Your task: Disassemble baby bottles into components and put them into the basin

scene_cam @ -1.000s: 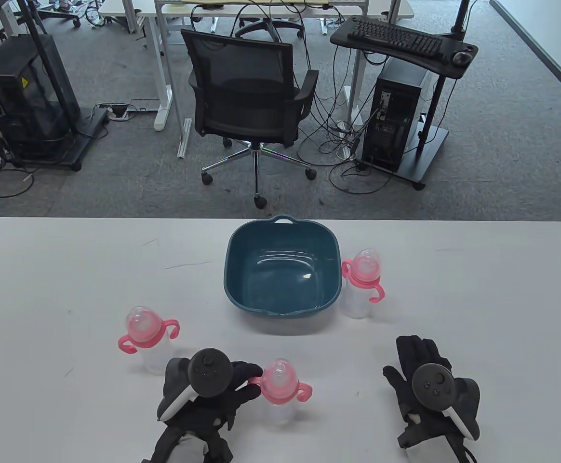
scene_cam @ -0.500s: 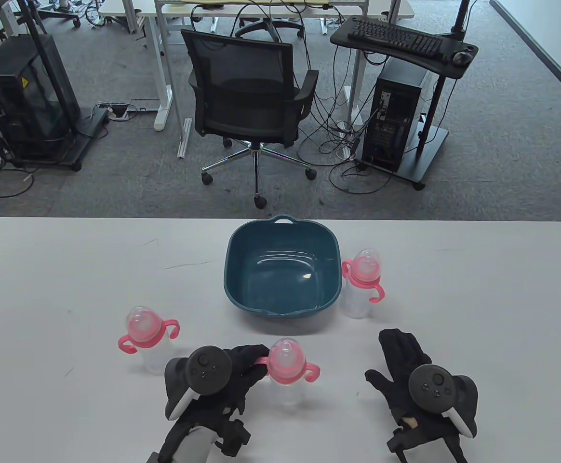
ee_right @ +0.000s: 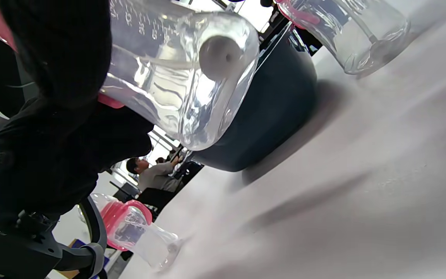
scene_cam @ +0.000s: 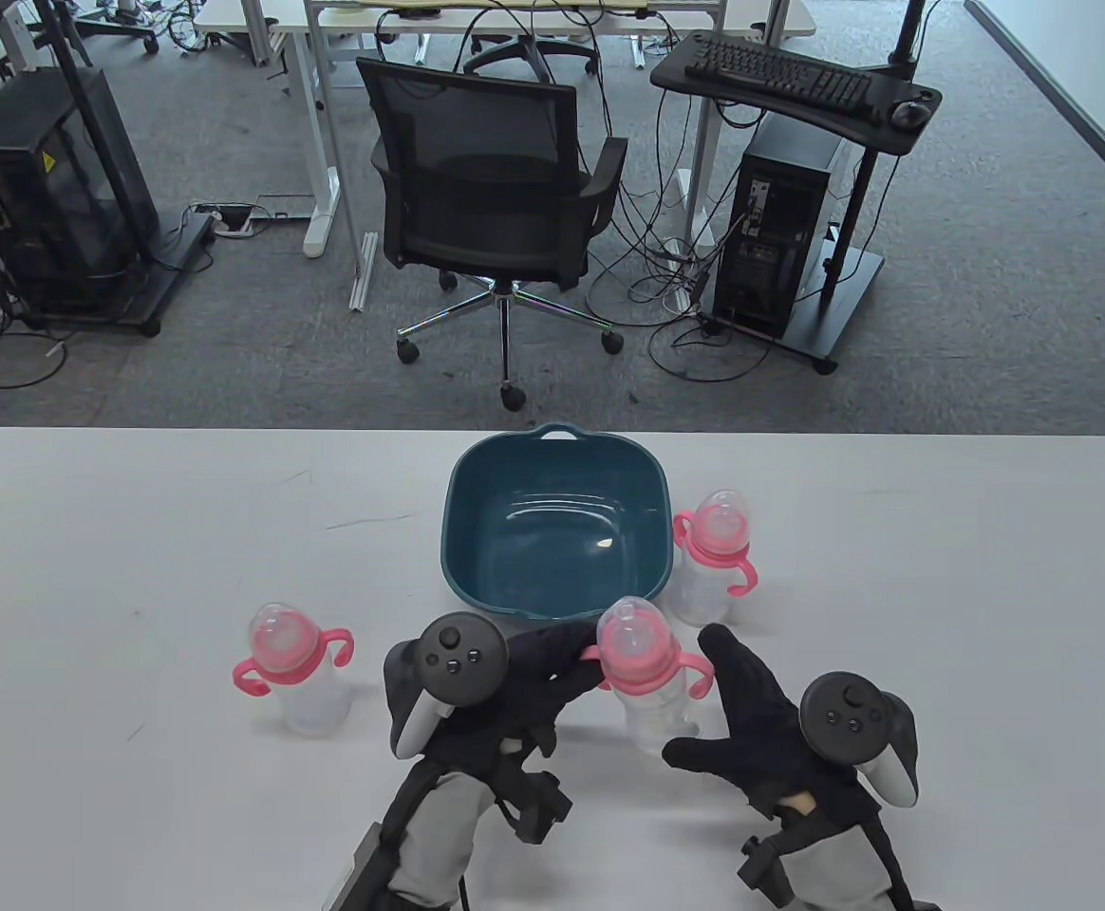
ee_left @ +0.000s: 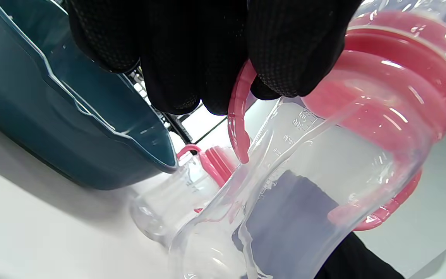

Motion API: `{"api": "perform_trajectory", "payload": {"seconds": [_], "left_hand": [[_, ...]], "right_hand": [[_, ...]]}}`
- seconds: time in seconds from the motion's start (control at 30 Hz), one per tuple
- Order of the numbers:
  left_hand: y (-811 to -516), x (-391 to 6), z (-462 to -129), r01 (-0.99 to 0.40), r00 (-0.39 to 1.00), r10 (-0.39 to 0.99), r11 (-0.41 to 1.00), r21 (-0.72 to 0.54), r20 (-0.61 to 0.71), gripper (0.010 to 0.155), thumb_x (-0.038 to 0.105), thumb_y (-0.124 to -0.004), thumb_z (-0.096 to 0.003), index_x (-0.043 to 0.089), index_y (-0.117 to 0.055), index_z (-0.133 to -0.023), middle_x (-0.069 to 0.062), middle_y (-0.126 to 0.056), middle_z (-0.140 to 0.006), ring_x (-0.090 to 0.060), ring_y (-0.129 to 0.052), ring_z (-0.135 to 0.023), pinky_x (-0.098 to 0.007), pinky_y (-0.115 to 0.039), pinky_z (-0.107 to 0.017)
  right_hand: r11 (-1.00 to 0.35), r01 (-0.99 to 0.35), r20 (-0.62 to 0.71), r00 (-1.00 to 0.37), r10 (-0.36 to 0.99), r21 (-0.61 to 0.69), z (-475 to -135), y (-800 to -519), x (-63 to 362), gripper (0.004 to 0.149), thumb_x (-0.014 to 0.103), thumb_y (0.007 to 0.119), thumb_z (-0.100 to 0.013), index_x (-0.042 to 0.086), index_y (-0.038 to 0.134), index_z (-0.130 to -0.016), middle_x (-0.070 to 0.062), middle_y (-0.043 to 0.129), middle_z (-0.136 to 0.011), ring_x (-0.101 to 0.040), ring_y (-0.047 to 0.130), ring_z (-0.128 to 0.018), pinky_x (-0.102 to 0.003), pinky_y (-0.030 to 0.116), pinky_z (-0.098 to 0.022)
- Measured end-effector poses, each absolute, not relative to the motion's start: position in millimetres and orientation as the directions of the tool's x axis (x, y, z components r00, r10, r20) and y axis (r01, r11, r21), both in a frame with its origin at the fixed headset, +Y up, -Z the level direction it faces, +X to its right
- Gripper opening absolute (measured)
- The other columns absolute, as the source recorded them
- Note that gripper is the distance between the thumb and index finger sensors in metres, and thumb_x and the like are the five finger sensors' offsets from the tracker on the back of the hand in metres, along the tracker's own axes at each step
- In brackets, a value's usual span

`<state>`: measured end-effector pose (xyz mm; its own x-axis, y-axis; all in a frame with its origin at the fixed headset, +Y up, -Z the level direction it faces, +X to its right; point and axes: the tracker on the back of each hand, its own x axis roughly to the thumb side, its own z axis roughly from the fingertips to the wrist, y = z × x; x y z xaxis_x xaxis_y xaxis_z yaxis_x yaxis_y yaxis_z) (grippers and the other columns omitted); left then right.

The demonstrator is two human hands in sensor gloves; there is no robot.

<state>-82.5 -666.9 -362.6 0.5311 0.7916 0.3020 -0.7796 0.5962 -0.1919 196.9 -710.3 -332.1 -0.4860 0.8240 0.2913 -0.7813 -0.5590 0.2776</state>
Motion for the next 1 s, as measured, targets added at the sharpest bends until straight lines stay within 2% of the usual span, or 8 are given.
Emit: {"api": "perform_trajectory", "payload": {"seconds": [0.17,0.3,0.4,0.57,0.67,0.77,0.87,1.0], "left_hand": [[-669,-65,-367,-0.774,0.505,0.800,0.586,-0.241,0.323,0.044,0.042,-0.085,-0.0448,0.036,-0.081,-0.088,0.003,-0.089,-0.082,-0.026,-0.094,-0.076,-0.051,-0.068,-0.065],[-672,-57,-366,-0.746,0.534,0.773,0.622,-0.239,0.342,0.044,0.041,-0.085,-0.0449,0.036,-0.081,-0.088,0.003,-0.089,-0.082,-0.026,-0.094,-0.075,-0.051,-0.068,-0.065],[-675,-51,-364,-0.739,0.550,0.751,0.641,-0.207,0.366,0.044,0.041,-0.084,-0.0458,0.037,-0.080,-0.089,0.003,-0.088,-0.083,-0.026,-0.093,-0.077,-0.051,-0.067,-0.066],[-677,-47,-362,-0.740,0.545,0.756,0.637,-0.216,0.362,0.046,0.042,-0.083,-0.0464,0.037,-0.077,-0.091,0.004,-0.085,-0.088,-0.027,-0.090,-0.083,-0.052,-0.064,-0.067],[-674,-51,-363,-0.725,0.536,0.759,0.638,-0.258,0.370,0.069,0.044,-0.090,-0.0414,0.039,-0.059,-0.103,0.004,-0.067,-0.104,-0.029,-0.077,-0.097,-0.056,-0.056,-0.073],[-669,-58,-362,-0.759,0.472,0.792,0.589,-0.279,0.387,0.088,0.046,-0.095,-0.0363,0.039,-0.045,-0.108,0.002,-0.049,-0.113,-0.030,-0.063,-0.108,-0.060,-0.049,-0.076],[-660,-60,-358,-0.806,0.397,0.814,0.530,-0.263,0.423,0.097,0.050,-0.096,-0.0338,0.040,-0.036,-0.110,0.003,-0.039,-0.116,-0.032,-0.055,-0.112,-0.062,-0.046,-0.077],[-654,-52,-352,-0.793,0.394,0.794,0.548,-0.264,0.464,0.103,0.050,-0.098,-0.0320,0.040,-0.032,-0.111,0.003,-0.034,-0.117,-0.034,-0.057,-0.112,-0.063,-0.051,-0.075]], "right_hand": [[-0.516,-0.825,0.318,-0.437,0.841,0.231,-335,-719,196,0.112,0.053,0.091,-0.042,0.014,0.014,-0.112,-0.015,0.030,-0.120,-0.044,0.034,-0.110,-0.072,0.035,-0.070],[-0.467,-0.860,0.333,-0.388,0.860,0.205,-334,-729,200,0.104,0.046,0.094,-0.041,0.010,0.026,-0.112,-0.018,0.051,-0.111,-0.046,0.056,-0.102,-0.072,0.042,-0.068],[-0.528,-0.834,0.361,-0.448,0.818,0.162,-333,-726,204,0.099,0.047,0.094,-0.042,0.013,0.033,-0.112,-0.016,0.058,-0.108,-0.045,0.062,-0.099,-0.071,0.048,-0.066],[-0.526,-0.843,0.388,-0.450,0.804,0.112,-328,-725,210,0.092,0.045,0.095,-0.042,0.015,0.041,-0.111,-0.016,0.061,-0.106,-0.047,0.063,-0.096,-0.070,0.050,-0.065],[-0.553,-0.831,0.387,-0.490,0.781,0.066,-328,-725,214,0.092,0.045,0.094,-0.042,0.015,0.041,-0.110,-0.016,0.061,-0.105,-0.047,0.063,-0.095,-0.070,0.050,-0.065],[-0.578,-0.815,0.383,-0.523,0.762,0.036,-327,-727,217,0.091,0.045,0.095,-0.042,0.014,0.041,-0.110,-0.017,0.060,-0.105,-0.048,0.063,-0.094,-0.070,0.050,-0.065],[-0.653,-0.757,0.389,-0.598,0.700,0.011,-327,-726,216,0.091,0.045,0.094,-0.042,0.014,0.041,-0.110,-0.017,0.060,-0.105,-0.048,0.063,-0.094,-0.070,0.049,-0.065],[-0.712,-0.702,0.398,-0.651,0.647,0.008,-326,-728,210,0.091,0.045,0.094,-0.042,0.015,0.041,-0.110,-0.016,0.060,-0.105,-0.047,0.063,-0.095,-0.070,0.049,-0.065]]}}
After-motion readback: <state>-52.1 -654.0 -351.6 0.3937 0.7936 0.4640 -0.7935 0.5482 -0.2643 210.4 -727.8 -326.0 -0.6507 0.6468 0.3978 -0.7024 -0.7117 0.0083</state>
